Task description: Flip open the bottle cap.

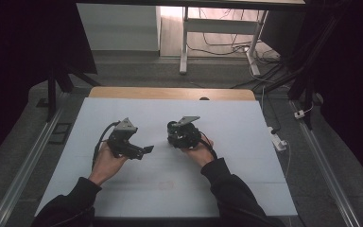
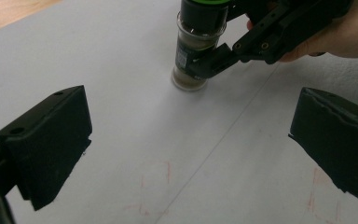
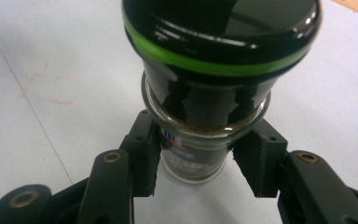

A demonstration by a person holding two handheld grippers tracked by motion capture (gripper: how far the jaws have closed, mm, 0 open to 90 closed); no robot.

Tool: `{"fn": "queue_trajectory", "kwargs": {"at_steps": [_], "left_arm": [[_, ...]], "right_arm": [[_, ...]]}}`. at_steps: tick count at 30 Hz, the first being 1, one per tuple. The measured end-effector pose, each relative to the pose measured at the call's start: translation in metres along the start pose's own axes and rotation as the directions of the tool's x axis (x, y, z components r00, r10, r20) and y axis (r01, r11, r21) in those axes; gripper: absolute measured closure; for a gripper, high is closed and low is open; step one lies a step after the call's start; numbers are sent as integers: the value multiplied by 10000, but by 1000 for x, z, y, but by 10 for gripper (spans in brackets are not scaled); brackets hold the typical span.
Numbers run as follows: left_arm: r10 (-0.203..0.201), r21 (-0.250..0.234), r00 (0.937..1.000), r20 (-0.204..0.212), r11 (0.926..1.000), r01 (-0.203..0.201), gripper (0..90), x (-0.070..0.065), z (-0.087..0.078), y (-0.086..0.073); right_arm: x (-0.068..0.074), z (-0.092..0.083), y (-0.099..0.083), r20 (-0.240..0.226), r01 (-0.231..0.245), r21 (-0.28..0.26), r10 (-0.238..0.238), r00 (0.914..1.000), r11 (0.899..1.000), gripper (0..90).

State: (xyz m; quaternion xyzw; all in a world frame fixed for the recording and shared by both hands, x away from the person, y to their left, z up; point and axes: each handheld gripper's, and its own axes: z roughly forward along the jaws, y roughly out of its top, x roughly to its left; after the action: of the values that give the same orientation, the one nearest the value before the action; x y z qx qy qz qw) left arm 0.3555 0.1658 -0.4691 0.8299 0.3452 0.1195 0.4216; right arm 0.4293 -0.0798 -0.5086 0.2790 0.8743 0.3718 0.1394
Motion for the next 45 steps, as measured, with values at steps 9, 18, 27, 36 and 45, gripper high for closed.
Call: {"fn": "queue_trajectory", "kwargs": {"at_steps": [9, 18, 27, 36, 45], "left_arm": [[212, 200, 9995, 247, 9996, -217, 0, 4, 21, 14], [355, 334, 9984, 443, 9988, -370, 0, 7, 39, 24], [1066, 462, 9936, 376, 9930, -1083, 234, 3, 51, 30], [1157, 612, 9880, 1022, 9906, -1224, 733, 0, 52, 32], [984, 465, 9893, 1075, 9935, -1038, 879, -3, 59, 37]], "right_arm": [[0, 0, 0, -4, 12, 3, -12, 10000, 10000, 528], [0, 0, 0, -6, 0, -2, 0, 10000, 10000, 528], [0, 0, 0, 14, 28, 6, -28, 10000, 10000, 528], [0, 0, 0, 17, 33, 2, -33, 10000, 10000, 528], [0, 0, 0, 26, 21, 2, -21, 10000, 10000, 528]]}}
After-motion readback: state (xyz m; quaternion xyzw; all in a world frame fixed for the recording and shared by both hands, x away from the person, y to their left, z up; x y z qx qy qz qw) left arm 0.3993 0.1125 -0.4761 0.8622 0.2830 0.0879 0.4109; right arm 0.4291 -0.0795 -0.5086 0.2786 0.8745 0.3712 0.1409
